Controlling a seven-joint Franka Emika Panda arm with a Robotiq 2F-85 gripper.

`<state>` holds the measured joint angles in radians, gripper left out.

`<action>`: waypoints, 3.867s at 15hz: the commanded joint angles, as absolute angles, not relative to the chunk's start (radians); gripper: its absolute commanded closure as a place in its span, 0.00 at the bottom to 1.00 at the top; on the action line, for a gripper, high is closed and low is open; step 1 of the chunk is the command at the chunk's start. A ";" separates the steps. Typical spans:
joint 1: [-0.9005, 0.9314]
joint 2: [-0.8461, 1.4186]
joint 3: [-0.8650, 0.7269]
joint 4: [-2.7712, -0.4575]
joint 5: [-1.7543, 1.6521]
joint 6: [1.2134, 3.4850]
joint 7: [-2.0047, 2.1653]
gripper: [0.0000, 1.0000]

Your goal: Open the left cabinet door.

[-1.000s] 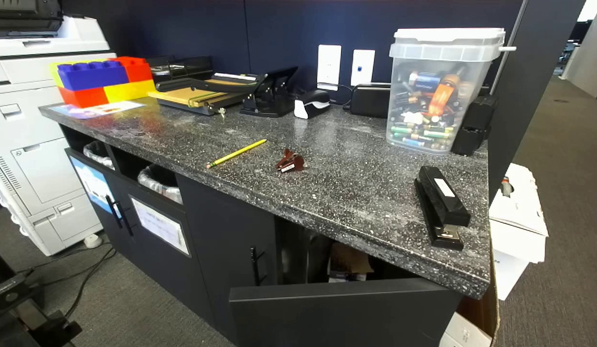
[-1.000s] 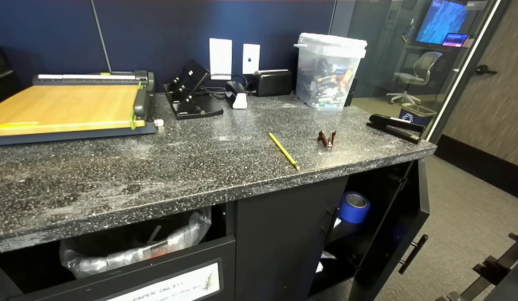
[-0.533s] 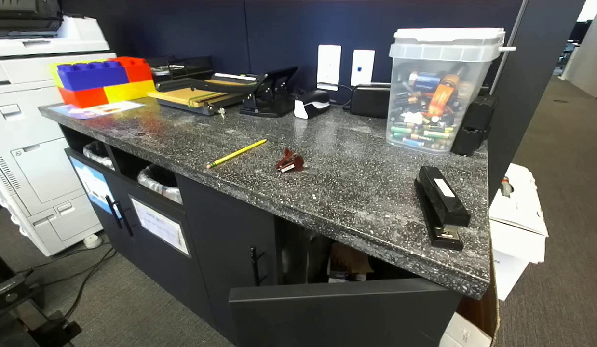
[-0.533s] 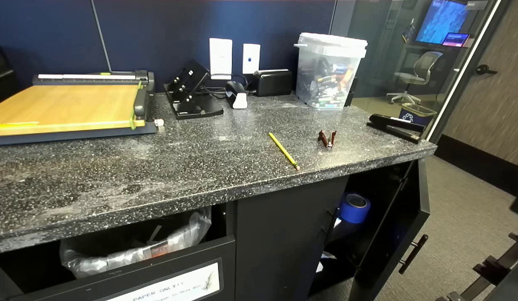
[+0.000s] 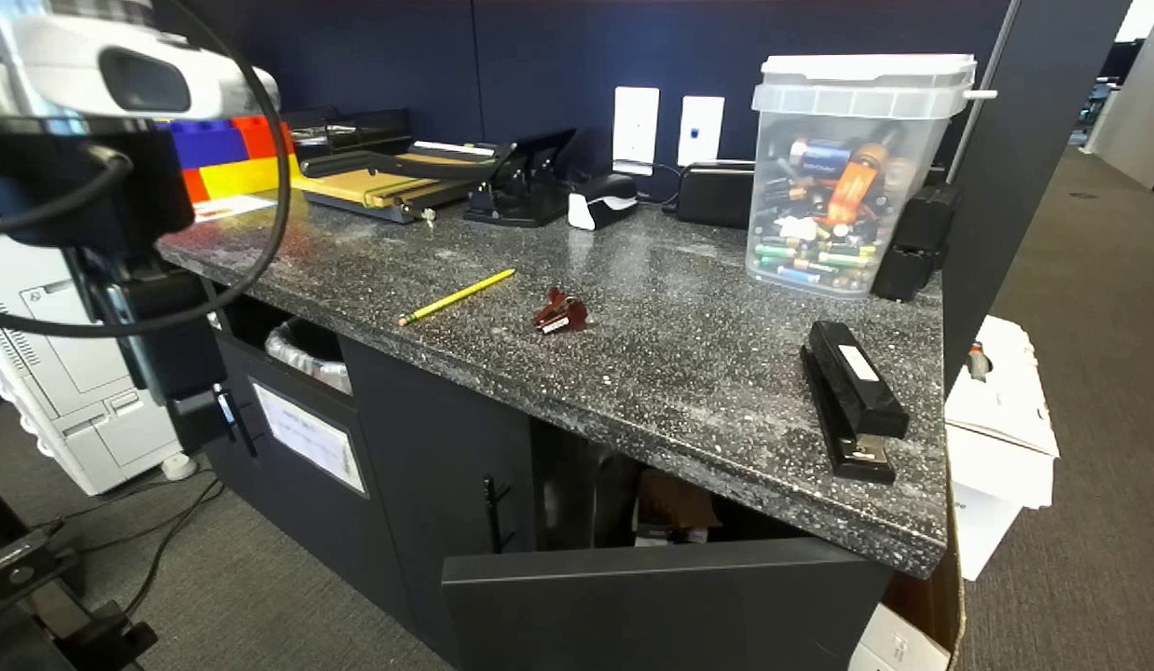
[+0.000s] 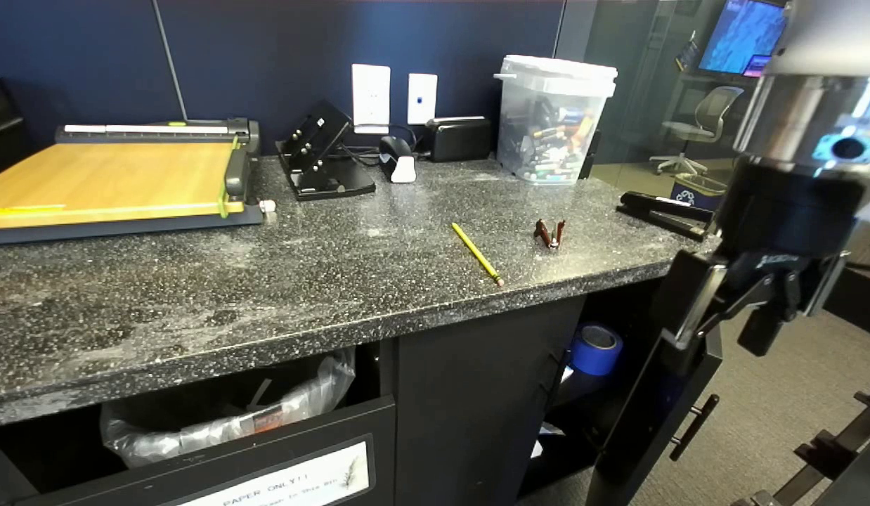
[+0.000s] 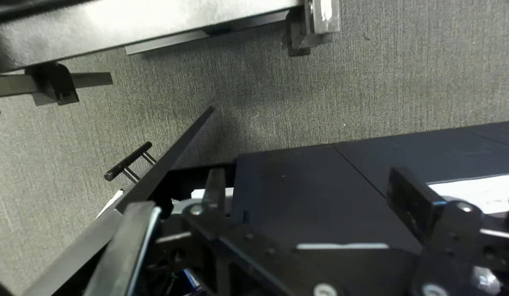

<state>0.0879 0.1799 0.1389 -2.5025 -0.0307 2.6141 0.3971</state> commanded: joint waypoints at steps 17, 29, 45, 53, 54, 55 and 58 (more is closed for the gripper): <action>0.433 0.901 -0.231 -1.970 -0.058 2.927 0.618 0.00; 0.518 1.051 -0.337 -1.900 0.148 3.121 0.629 0.00; 0.606 1.124 -0.416 -1.848 0.266 3.174 0.617 0.35; 0.641 1.170 -0.500 -1.810 0.284 3.175 0.629 0.95; 0.646 1.181 -0.511 -1.799 0.287 3.168 0.632 0.99; 0.653 1.190 -0.516 -1.793 0.288 3.164 0.635 1.00; 0.705 1.194 -0.545 -1.809 0.287 3.076 0.643 0.96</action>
<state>0.6449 1.1389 -0.4719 -1.8717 0.2582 3.1459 0.6205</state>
